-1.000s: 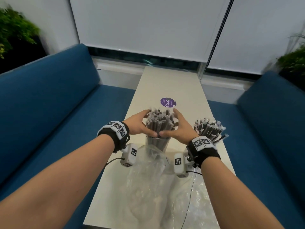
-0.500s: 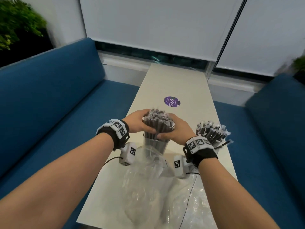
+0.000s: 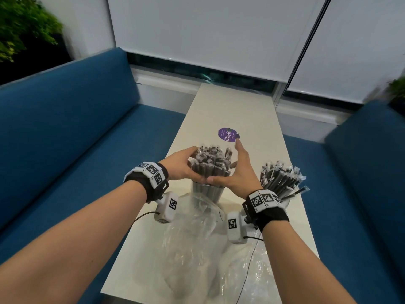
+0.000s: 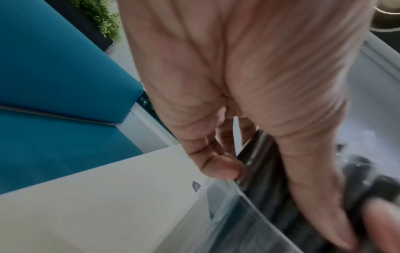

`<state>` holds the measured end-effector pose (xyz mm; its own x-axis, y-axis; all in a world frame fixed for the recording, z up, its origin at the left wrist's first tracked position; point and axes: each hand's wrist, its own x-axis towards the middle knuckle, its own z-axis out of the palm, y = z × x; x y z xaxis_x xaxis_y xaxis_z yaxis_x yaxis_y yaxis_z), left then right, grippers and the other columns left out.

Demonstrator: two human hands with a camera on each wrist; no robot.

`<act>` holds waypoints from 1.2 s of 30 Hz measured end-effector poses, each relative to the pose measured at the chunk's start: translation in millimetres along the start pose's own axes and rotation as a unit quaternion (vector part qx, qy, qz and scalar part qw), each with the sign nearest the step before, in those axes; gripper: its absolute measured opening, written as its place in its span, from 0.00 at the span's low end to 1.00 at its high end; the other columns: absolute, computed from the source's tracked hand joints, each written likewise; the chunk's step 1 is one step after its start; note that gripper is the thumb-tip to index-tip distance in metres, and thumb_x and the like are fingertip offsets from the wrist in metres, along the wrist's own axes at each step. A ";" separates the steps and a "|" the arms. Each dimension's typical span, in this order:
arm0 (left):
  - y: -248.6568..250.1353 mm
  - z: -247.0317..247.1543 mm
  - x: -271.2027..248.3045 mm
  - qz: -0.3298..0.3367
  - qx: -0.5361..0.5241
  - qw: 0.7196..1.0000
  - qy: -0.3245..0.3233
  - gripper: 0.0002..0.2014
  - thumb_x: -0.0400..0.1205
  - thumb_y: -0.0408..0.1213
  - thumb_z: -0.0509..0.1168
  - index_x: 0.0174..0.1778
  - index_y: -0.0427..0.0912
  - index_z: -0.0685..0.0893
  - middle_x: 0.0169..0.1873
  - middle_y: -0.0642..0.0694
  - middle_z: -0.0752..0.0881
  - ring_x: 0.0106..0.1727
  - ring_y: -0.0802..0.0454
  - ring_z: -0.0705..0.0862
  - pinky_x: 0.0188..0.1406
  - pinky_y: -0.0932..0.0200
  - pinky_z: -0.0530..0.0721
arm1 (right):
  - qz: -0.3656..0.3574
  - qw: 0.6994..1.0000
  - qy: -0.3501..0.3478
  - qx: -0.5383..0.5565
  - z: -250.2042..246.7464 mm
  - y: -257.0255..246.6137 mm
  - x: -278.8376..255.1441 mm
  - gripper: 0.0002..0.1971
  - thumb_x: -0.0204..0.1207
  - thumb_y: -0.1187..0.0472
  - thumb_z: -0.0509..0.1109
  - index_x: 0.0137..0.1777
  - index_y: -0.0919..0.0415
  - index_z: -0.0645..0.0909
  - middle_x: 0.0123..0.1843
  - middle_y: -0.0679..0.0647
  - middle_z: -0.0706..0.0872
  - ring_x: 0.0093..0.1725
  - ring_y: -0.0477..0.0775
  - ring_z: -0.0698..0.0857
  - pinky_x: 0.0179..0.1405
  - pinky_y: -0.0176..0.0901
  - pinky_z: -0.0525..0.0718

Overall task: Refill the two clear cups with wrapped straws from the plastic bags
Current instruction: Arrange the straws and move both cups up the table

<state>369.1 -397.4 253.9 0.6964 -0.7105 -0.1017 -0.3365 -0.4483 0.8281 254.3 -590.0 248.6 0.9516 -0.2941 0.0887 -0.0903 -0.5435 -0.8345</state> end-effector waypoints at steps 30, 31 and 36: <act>-7.3 1.8 -29.2 -0.026 0.049 0.998 0.026 0.58 0.68 0.42 0.87 0.90 0.54 0.56 0.69 0.55 0.75 0.55 0.55 0.88 0.44 0.63 0.85 | 0.052 0.999 -0.003 -0.014 -18.9 -17.9 -50.4 0.48 0.74 0.61 0.84 0.89 0.50 0.60 0.74 0.41 0.76 0.61 0.48 0.88 0.59 0.45 0.89; -8.8 0.8 -37.4 -0.036 0.049 0.998 0.030 0.59 0.69 0.43 0.86 0.90 0.55 0.54 0.69 0.57 0.74 0.56 0.57 0.87 0.43 0.64 0.85 | 0.029 0.999 0.015 -0.014 -22.7 -21.0 -71.0 0.42 0.76 0.61 0.81 0.87 0.49 0.65 0.72 0.41 0.79 0.59 0.46 0.89 0.56 0.39 0.89; -27.4 8.1 -92.7 -0.061 0.142 0.986 0.061 0.29 0.77 0.53 0.78 0.73 0.55 0.77 0.66 0.51 0.82 0.54 0.53 0.86 0.47 0.61 0.81 | 0.001 0.992 0.036 -0.122 -37.1 12.1 -191.3 0.19 0.78 0.53 0.79 0.68 0.42 0.84 0.62 0.37 0.88 0.59 0.40 0.87 0.62 0.45 0.88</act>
<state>308.6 -323.6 236.2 0.8081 -0.5788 -0.1095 -0.3973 -0.6727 0.6242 60.3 -569.5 241.8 0.9283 -0.3470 0.1333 -0.1695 -0.7142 -0.6791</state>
